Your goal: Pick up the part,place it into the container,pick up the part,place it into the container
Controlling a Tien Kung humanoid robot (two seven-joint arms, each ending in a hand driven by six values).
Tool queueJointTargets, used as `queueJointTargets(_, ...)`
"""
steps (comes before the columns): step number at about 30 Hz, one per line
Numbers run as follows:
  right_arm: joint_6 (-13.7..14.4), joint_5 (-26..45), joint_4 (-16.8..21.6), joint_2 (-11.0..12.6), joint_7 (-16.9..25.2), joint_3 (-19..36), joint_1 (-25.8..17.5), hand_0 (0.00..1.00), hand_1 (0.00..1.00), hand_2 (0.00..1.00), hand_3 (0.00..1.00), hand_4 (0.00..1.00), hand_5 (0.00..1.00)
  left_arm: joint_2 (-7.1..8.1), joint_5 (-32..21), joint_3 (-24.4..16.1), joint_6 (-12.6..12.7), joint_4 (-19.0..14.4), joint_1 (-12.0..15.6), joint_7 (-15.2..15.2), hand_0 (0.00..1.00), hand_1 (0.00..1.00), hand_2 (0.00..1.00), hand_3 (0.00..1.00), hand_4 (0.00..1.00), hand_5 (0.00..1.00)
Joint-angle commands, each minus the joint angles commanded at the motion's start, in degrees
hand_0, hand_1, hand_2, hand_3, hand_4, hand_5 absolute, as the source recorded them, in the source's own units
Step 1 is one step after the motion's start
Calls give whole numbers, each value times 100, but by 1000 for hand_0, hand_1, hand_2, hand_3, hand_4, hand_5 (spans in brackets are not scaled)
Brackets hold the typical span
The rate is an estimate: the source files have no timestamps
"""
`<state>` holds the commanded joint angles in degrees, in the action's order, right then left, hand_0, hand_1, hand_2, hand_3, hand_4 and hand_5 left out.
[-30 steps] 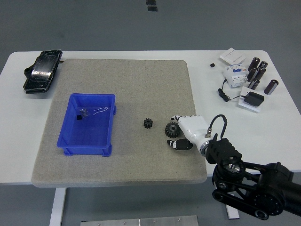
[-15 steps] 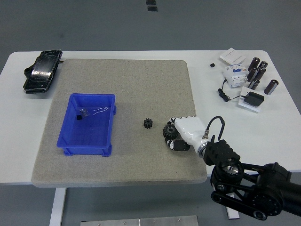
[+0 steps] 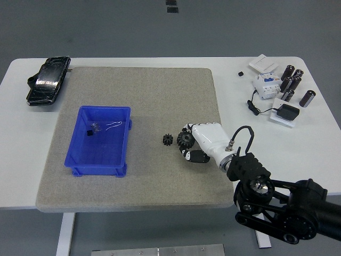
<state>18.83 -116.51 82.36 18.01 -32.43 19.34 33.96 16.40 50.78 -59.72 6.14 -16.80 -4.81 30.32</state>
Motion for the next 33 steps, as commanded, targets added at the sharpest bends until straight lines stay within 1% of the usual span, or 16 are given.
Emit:
queueJointTargets(3, 123, 28, 68, -189, 36, -138, 256, 314, 402, 453, 561, 466, 2, -3, 9, -3, -1, -2, -5, 4, 719, 672, 661, 612, 674, 345)
queueJointTargets(6, 236, 53, 134, -451, 66, -360, 565, 314, 402, 453, 561, 466, 2, 0, 36, -18, -4, -5, -13, 17, 719, 672, 661, 612, 674, 345)
queueJointTargets(7, 267, 61, 156, -543, 78, -427, 658, 338, 420, 464, 568, 485, 2, 2, 49, -22, -7, -7, -18, 22, 719, 672, 662, 613, 675, 346)
queueJointTargets(12, 408, 200, 214, -926, 252, -672, 975, 338, 420, 464, 568, 485, 2, 18, 75, -14, -24, -7, -37, 26, 719, 672, 662, 613, 675, 346)
queueJointTargets(13, 434, 236, 214, -984, 296, -714, 1021, 366, 449, 529, 631, 525, 204, 22, 88, -22, -25, -9, -36, 34, 719, 672, 661, 612, 676, 347)
queueJointTargets(18, 496, 407, 155, -1266, 450, -954, 1199, 366, 449, 529, 631, 525, 204, 28, 148, -61, -30, -22, -24, 77, 719, 672, 661, 612, 676, 347)
queueJointTargets(19, 504, 435, 124, -1325, 467, -1007, 1219, 413, 480, 563, 650, 498, 278, 28, 152, -62, -31, -23, -25, 78, 719, 672, 662, 612, 676, 350)
queueJointTargets(24, 525, 542, -69, -1566, 508, -1275, 1293, 413, 480, 563, 650, 498, 278, 24, 162, -63, -37, -22, -44, 77, 719, 672, 662, 612, 676, 350)
queueJointTargets(25, 537, 561, -108, -1608, 513, -1328, 1313, 487, 533, 607, 659, 503, 297, 25, 166, -65, -37, -22, -46, 77, 719, 672, 660, 612, 676, 349)
queueJointTargets(30, 511, 559, -337, -1786, 466, -1454, 1377, 487, 533, 607, 659, 503, 297, 28, 196, -81, -44, -24, -56, 88, 719, 672, 660, 612, 676, 349)
queueJointTargets(31, 507, 556, -376, -1801, 458, -1449, 1372, 661, 686, 707, 668, 530, 332, 28, 198, -80, -44, -24, -58, 87, 719, 672, 661, 612, 676, 349)
queueJointTargets(33, 512, 548, -448, -1801, 446, -1424, 1350, 661, 686, 707, 668, 530, 332, 26, 192, -75, -44, -22, -63, 82, 719, 672, 661, 612, 676, 349)
